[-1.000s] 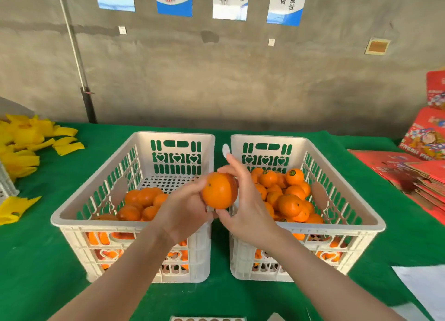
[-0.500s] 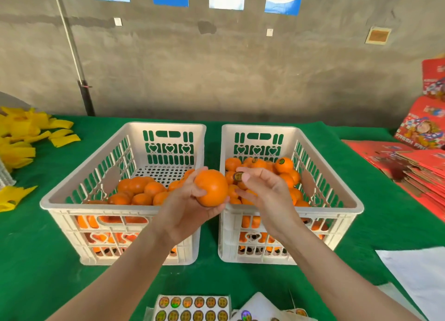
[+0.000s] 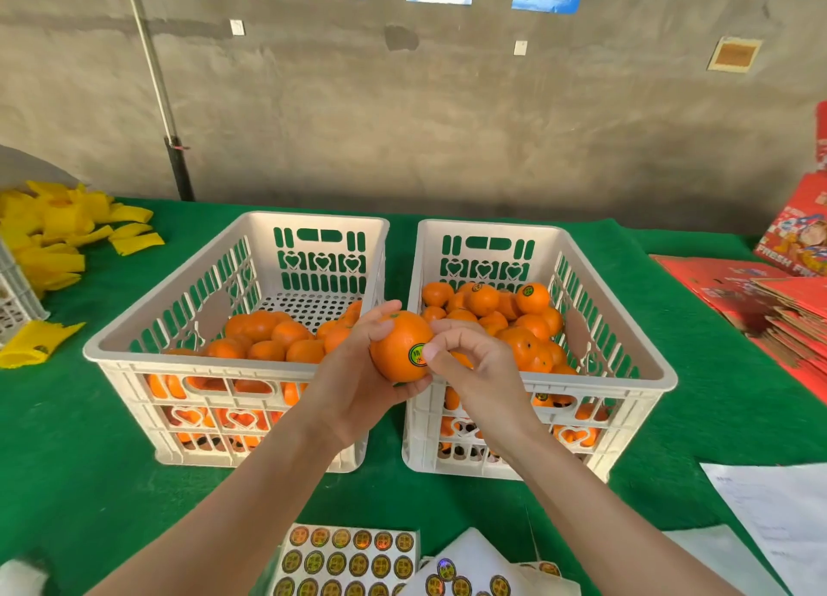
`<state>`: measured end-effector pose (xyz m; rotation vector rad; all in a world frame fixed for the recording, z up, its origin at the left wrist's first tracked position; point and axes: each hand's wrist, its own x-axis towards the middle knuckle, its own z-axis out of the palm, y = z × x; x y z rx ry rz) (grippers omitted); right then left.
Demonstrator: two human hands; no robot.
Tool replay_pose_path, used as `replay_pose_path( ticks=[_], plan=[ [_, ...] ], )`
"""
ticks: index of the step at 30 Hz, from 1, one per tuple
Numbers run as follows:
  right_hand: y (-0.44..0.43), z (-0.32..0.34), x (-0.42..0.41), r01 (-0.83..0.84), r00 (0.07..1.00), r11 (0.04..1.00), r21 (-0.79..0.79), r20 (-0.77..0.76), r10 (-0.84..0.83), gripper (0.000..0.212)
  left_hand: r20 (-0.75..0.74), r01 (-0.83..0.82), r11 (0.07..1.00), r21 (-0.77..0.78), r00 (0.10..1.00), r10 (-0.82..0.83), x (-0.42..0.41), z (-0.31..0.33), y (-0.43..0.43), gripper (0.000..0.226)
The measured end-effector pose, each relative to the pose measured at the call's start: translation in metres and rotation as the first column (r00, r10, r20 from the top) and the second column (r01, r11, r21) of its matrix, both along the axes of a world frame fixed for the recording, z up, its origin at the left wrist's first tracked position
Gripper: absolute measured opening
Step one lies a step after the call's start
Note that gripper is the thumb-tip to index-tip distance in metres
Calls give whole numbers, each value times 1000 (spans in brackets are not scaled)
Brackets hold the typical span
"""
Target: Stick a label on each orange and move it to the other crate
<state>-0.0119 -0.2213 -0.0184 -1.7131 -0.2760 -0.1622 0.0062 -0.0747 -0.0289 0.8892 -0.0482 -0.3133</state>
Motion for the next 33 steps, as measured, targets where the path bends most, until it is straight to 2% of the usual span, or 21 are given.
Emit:
replay_pose_path(
  ticks=[5,10,14,17,21,24,27,29,31,33],
  plan=[
    [-1,-5,2,14,999,1000,-26,41,-13,17,-16,-10,1000,-10,1000,10,-1,1,-4,44],
    [0,-13,1,79,987,994,-73,146,-68,15,-32,1,999,-33,999,-2,-2,0,-7,50],
    [2,-19,-2,151,961,986,-76,246,-129,17,-36,-2,1000,-20,999,1,-2,-2,-10,40],
    [2,-24,-4,196,936,978,-75,310,-164,15,-24,11,1000,-9,1000,-11,-1,-2,-11,42],
    [-3,-30,-7,180,957,983,46,221,-186,49,35,57,998,-34,998,-56,-3,-9,-12,33],
    [-8,-40,-13,142,964,984,-107,243,-112,64,76,109,994,-5,991,-108,-3,-13,-19,29],
    [-15,-47,-5,147,958,969,-196,270,-91,73,74,71,993,91,994,-78,1,-15,-35,43],
    [-24,-46,6,183,948,969,-166,289,-130,74,149,-31,959,282,989,-12,6,-16,-45,48],
    [-33,-44,16,220,929,965,-140,331,-164,72,292,-169,857,487,956,23,16,-12,-54,52],
    [-45,-37,29,226,930,965,-134,324,-173,71,402,-300,744,597,914,46,33,-9,-64,45]
  ],
)
